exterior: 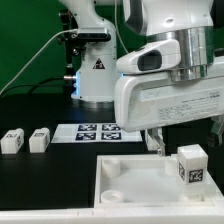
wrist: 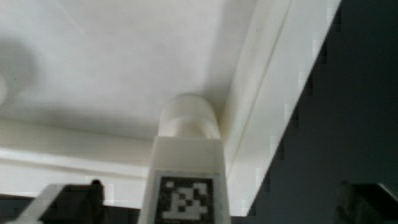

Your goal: Assemble one leg

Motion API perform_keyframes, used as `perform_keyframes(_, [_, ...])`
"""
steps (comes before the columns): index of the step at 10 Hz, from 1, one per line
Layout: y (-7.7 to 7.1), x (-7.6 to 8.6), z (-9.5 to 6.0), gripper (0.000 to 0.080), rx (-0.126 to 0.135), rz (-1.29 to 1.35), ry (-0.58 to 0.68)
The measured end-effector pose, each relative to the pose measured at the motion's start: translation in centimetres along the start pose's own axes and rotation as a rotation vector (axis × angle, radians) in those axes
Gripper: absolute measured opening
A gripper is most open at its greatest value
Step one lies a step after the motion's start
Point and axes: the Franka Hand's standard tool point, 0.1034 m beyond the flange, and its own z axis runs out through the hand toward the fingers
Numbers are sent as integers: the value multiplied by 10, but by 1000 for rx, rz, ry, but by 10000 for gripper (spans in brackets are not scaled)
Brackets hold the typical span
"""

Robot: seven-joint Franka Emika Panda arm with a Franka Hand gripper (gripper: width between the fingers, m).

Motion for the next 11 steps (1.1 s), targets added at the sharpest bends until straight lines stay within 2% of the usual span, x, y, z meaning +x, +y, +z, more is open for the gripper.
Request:
perform_keyframes(1, [0, 0, 0, 649, 0, 0, 0])
perform_keyframes(2, [-3, -18, 5, 649, 14, 2, -105])
perform_keyframes(4, [-1, -10, 1, 649, 15, 4, -110])
perform_keyframes(5, [-1, -12, -5, 649, 18, 4, -139])
perform_keyframes(8, [2, 5, -19, 649, 22, 6, -156])
perform_keyframes(9, [3, 8, -19, 649, 24, 8, -167])
perform_keyframes(11, [5, 15, -6, 649, 29, 29, -199])
